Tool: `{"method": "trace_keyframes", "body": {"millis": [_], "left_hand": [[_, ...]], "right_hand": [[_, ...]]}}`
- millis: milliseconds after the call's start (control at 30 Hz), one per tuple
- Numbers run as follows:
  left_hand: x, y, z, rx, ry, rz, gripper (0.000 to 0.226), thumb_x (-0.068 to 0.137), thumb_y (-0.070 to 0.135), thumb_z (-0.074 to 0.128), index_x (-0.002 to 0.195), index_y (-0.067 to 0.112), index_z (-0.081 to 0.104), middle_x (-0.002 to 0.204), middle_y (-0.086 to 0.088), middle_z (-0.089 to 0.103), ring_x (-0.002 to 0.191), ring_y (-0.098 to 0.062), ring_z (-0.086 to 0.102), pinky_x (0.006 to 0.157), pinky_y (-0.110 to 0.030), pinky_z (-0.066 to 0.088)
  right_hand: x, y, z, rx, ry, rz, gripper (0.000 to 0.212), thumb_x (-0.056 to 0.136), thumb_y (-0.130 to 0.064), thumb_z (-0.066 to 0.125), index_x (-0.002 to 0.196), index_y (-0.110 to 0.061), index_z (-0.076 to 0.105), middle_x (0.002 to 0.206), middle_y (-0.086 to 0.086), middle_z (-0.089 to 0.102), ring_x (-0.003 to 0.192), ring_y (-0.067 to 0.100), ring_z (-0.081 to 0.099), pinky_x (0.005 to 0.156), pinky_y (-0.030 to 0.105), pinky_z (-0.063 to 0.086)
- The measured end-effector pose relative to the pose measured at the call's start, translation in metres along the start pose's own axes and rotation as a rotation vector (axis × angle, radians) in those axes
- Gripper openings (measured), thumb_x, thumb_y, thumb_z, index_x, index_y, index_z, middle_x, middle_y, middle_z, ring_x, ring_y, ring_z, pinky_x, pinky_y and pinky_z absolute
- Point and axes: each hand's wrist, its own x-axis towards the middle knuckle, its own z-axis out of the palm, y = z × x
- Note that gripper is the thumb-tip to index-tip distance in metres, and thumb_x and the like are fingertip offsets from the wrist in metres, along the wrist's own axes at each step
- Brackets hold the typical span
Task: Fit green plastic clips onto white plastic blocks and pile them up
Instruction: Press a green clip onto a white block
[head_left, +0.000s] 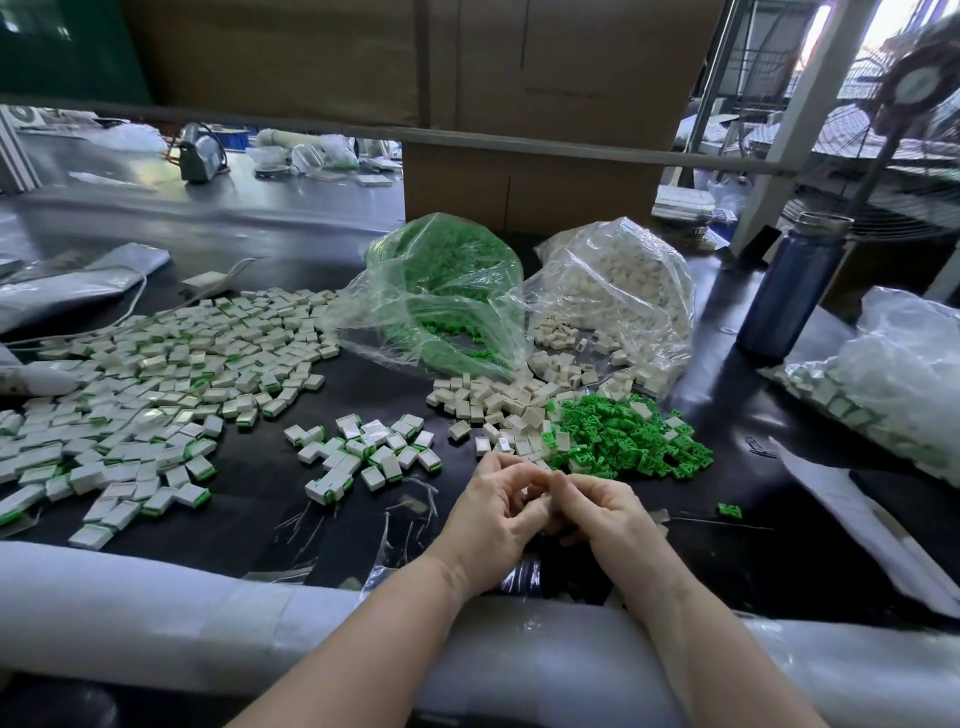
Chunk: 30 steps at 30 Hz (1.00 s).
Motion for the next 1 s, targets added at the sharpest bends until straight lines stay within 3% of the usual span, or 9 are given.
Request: {"method": "trace_keyframes", "body": {"millis": [100, 233, 433, 633, 1000], "left_hand": [[-0.0013, 0.0009, 0.0001, -0.008, -0.033, 0.006, 0.009, 0.089, 0.009, 0.059, 0.091, 0.016, 0.064, 0.107, -0.003, 0.041, 0.072, -0.003, 0.048, 0.074, -0.009, 0.043], [-0.0011, 0.0015, 0.0, 0.008, -0.06, 0.008, 0.016, 0.087, 0.006, 0.059, 0.087, 0.022, 0.063, 0.105, 0.0, 0.042, 0.076, -0.011, 0.049, 0.075, -0.014, 0.047], [-0.0005, 0.0003, 0.0011, 0.023, -0.065, 0.005, 0.022, 0.085, -0.001, 0.056, 0.086, 0.02, 0.062, 0.102, 0.003, 0.042, 0.077, -0.008, 0.049, 0.074, -0.011, 0.045], [-0.0002, -0.0003, 0.0027, -0.001, -0.089, 0.001, 0.019, 0.085, -0.001, 0.055, 0.089, 0.016, 0.061, 0.105, 0.002, 0.041, 0.079, -0.011, 0.049, 0.076, -0.014, 0.047], [0.001, -0.005, 0.0038, 0.038, -0.115, 0.045, 0.033, 0.083, 0.001, 0.056, 0.079, 0.034, 0.056, 0.103, 0.002, 0.042, 0.077, -0.01, 0.05, 0.075, -0.016, 0.045]], "right_hand": [[-0.0007, -0.0006, -0.0015, 0.067, -0.034, 0.022, 0.034, 0.077, -0.039, 0.054, 0.081, -0.011, 0.073, 0.064, 0.005, 0.067, 0.059, 0.01, 0.062, 0.053, 0.017, 0.046], [-0.0009, -0.0001, -0.0031, 0.127, 0.001, 0.018, 0.029, 0.074, -0.034, 0.06, 0.077, -0.009, 0.074, 0.064, 0.01, 0.062, 0.056, 0.01, 0.055, 0.051, 0.015, 0.044], [-0.0022, -0.0015, -0.0032, 0.161, 0.003, 0.028, 0.023, 0.073, -0.028, 0.062, 0.076, -0.009, 0.075, 0.067, 0.016, 0.062, 0.058, 0.013, 0.055, 0.052, 0.016, 0.044], [-0.003, -0.0015, -0.004, 0.207, 0.006, 0.036, 0.02, 0.07, -0.025, 0.064, 0.072, -0.009, 0.075, 0.059, 0.009, 0.063, 0.053, 0.009, 0.055, 0.05, 0.015, 0.043], [-0.0035, 0.0007, -0.005, 0.272, 0.017, 0.033, 0.016, 0.068, -0.02, 0.067, 0.068, -0.006, 0.075, 0.051, 0.005, 0.059, 0.046, 0.008, 0.052, 0.046, 0.017, 0.043]]}}
